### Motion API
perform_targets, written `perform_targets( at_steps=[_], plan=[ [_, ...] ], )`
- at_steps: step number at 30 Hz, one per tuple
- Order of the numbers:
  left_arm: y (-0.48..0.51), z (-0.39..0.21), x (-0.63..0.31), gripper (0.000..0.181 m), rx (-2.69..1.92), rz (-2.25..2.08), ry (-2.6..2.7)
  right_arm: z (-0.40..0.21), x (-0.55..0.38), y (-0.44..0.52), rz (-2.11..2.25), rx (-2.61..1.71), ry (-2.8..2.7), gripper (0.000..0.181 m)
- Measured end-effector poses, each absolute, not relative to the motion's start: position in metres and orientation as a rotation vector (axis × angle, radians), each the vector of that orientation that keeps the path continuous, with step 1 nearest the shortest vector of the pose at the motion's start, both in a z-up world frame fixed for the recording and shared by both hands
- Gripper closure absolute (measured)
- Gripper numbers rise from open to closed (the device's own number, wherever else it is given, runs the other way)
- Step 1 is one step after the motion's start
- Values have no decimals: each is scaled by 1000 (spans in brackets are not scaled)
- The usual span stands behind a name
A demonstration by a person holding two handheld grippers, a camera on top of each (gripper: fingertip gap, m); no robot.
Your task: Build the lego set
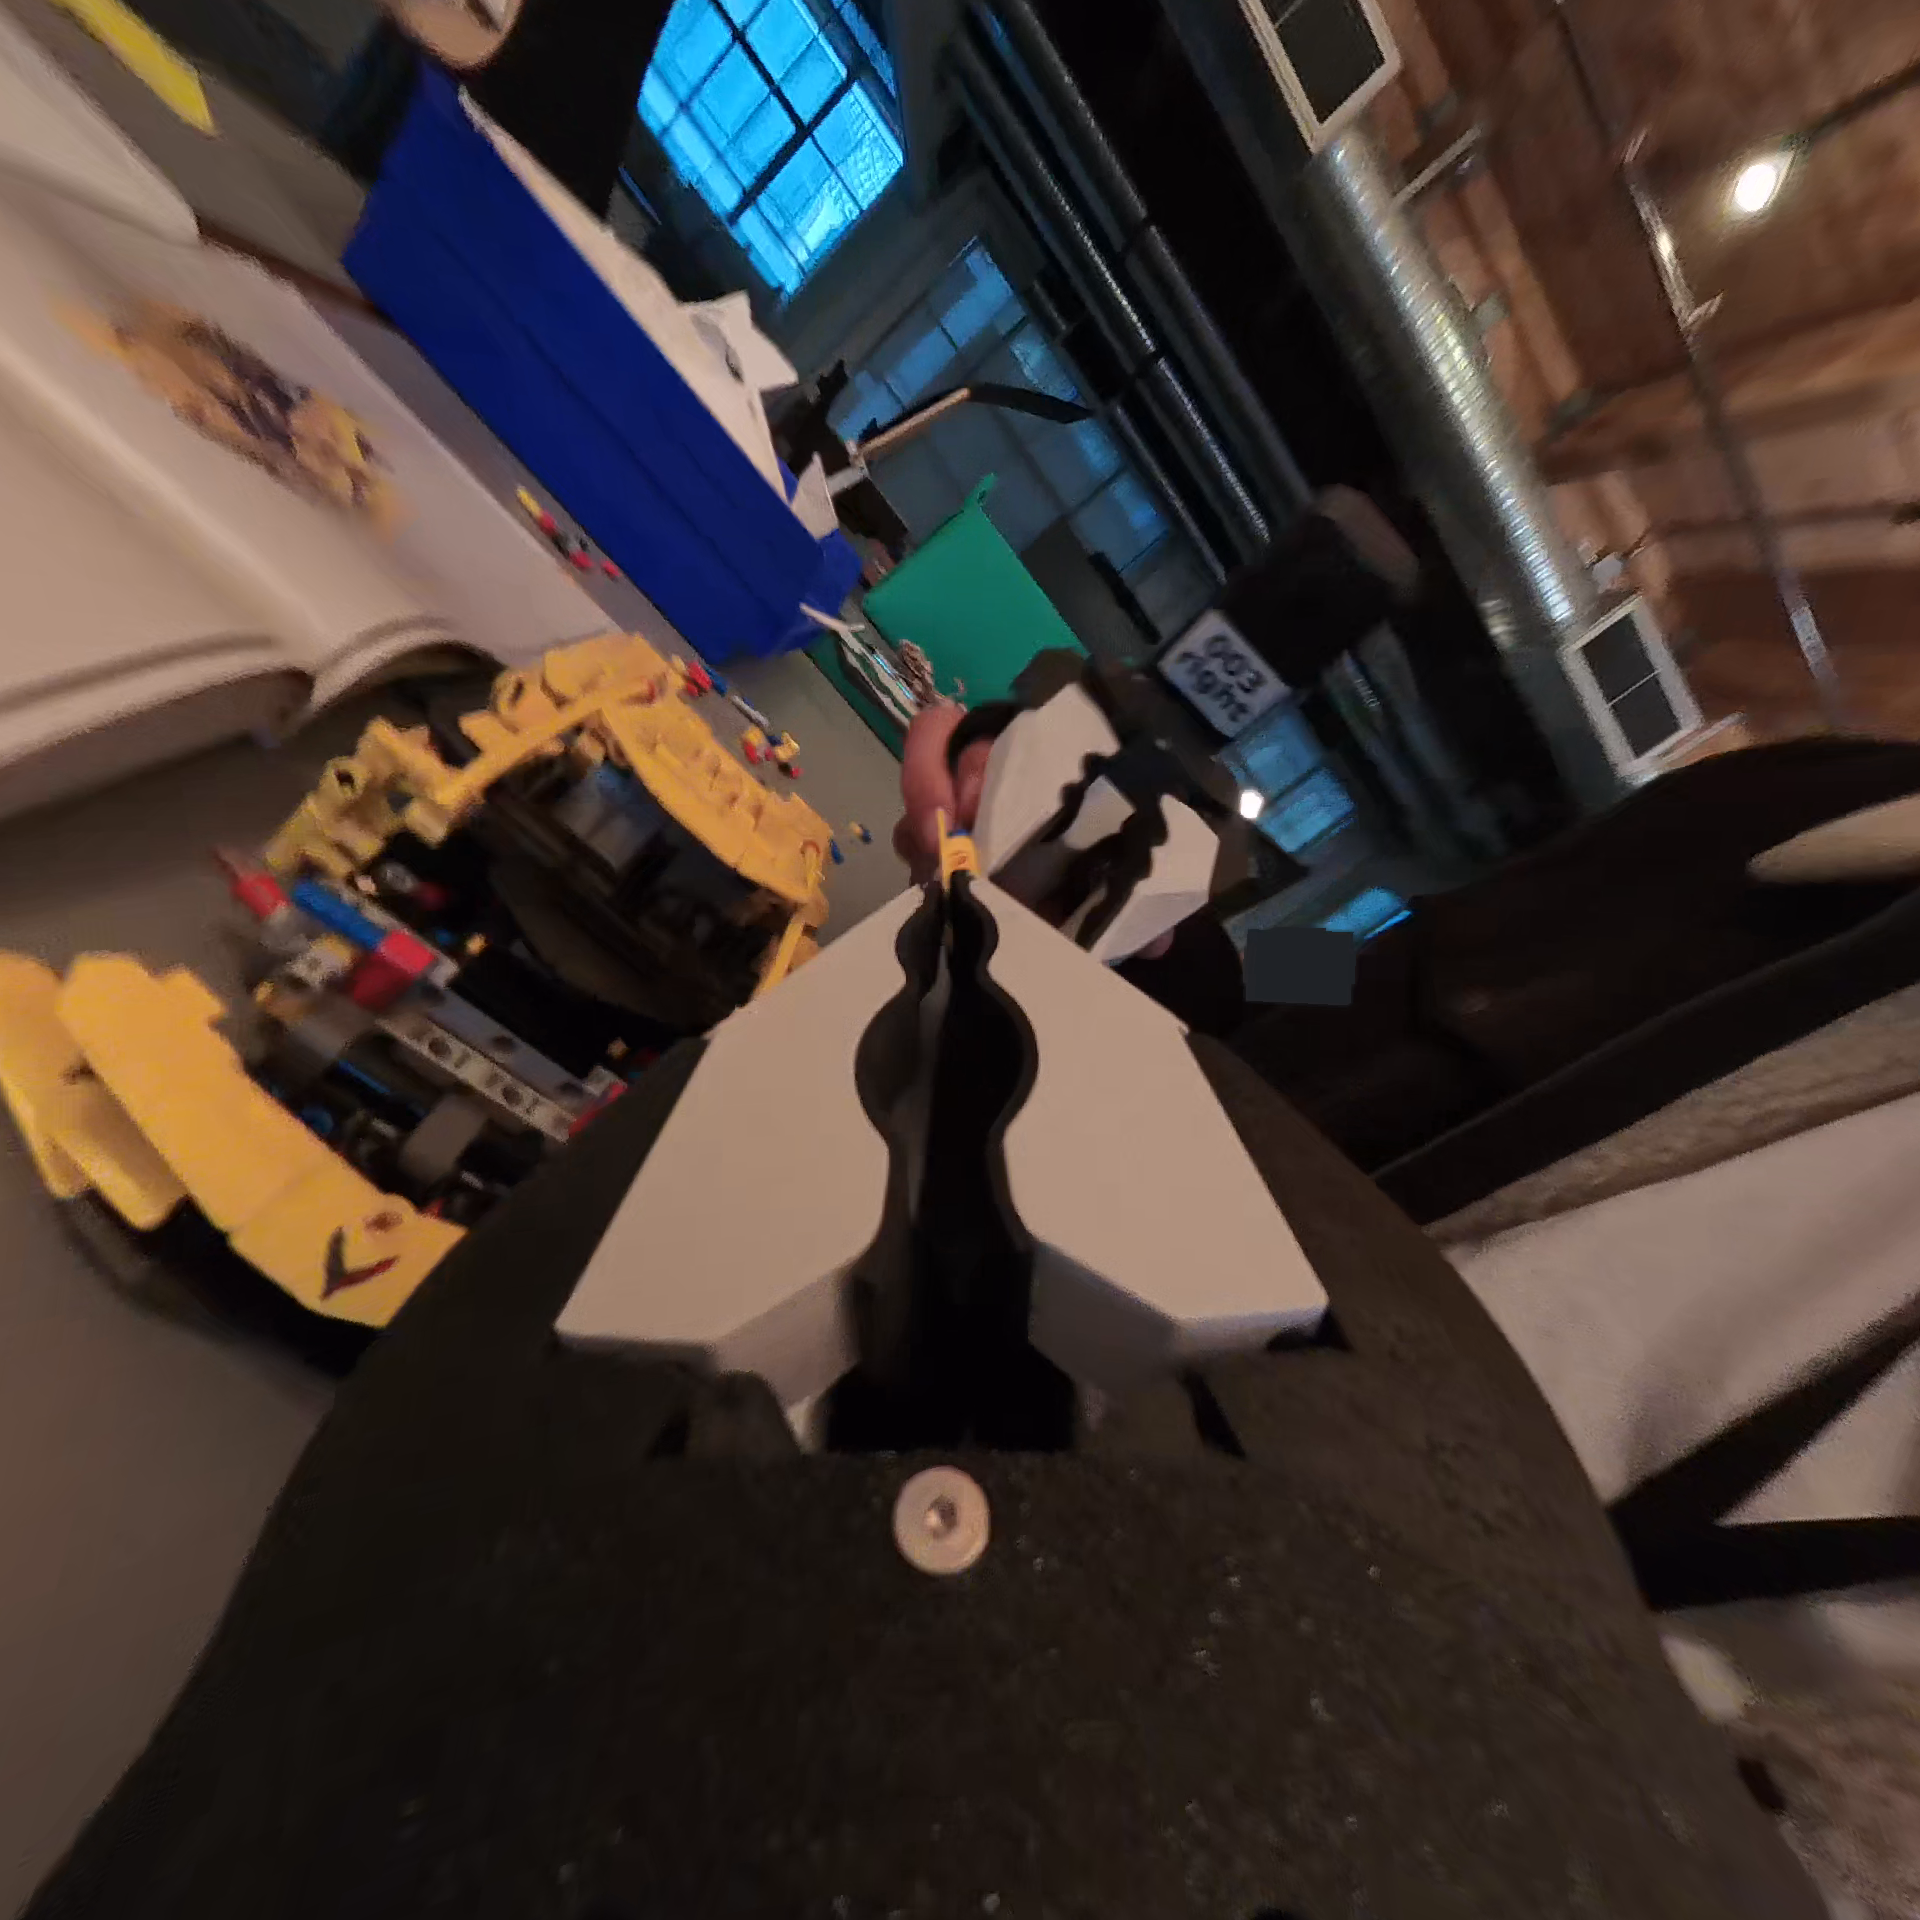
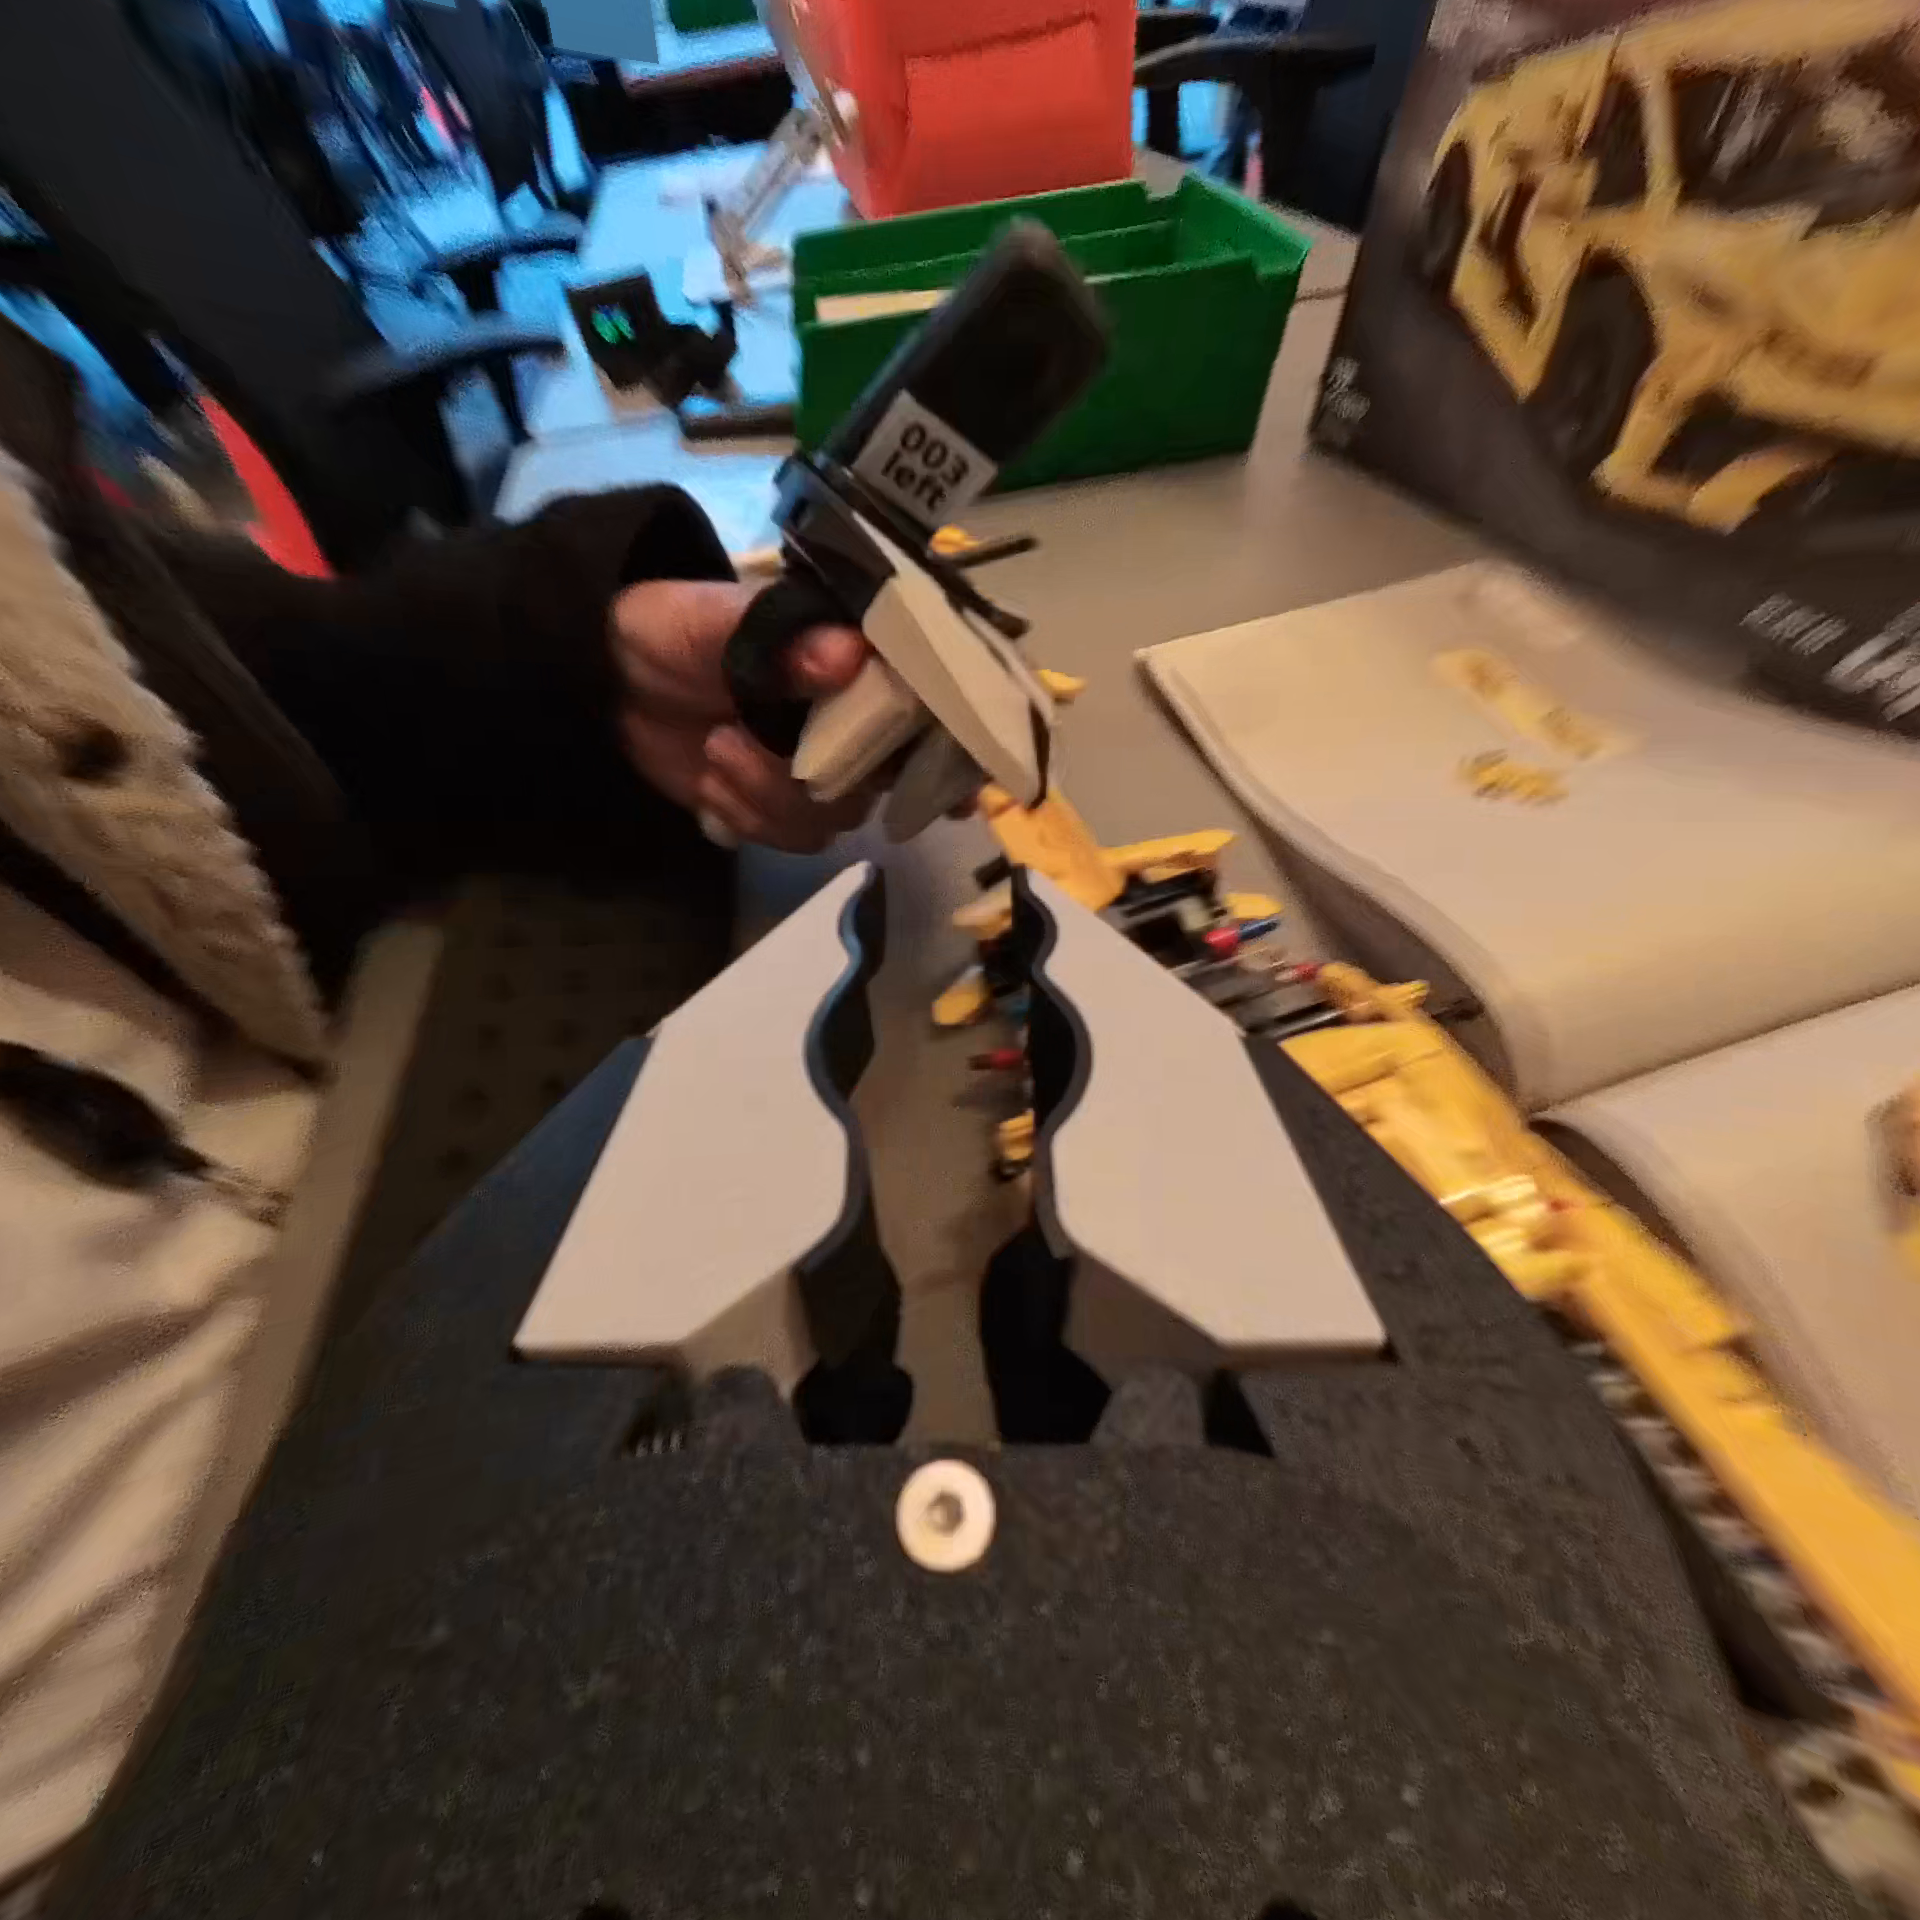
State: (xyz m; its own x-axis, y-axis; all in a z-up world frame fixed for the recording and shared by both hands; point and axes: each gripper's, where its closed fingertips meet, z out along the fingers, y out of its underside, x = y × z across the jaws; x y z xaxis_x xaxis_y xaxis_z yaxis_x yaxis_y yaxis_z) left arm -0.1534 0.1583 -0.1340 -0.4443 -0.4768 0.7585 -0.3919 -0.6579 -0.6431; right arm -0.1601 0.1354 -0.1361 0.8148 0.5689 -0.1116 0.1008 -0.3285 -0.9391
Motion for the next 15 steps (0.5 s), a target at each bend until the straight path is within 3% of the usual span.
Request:
perform_targets(
  at_steps=[6, 8, 10, 15],
  plan=[
    [161, -110, -160, 181, -1403, -2212, 1278, -132, -147, 141, 1007, -1750, 1, 159],
    [153, -106, -161, 181, -1349, -2203, 1311, -131, -161, 140, 1227, -1737, 36, 150],
    [148, -110, -160, 181, -1340, -2145, 1368, -120, -171, 139, 1366, -1674, 30, 153],
    [143, -114, -159, 180, -1342, -2116, 1415, -122, -176, 143, 1301, -1706, 4, 167]
  ],
)
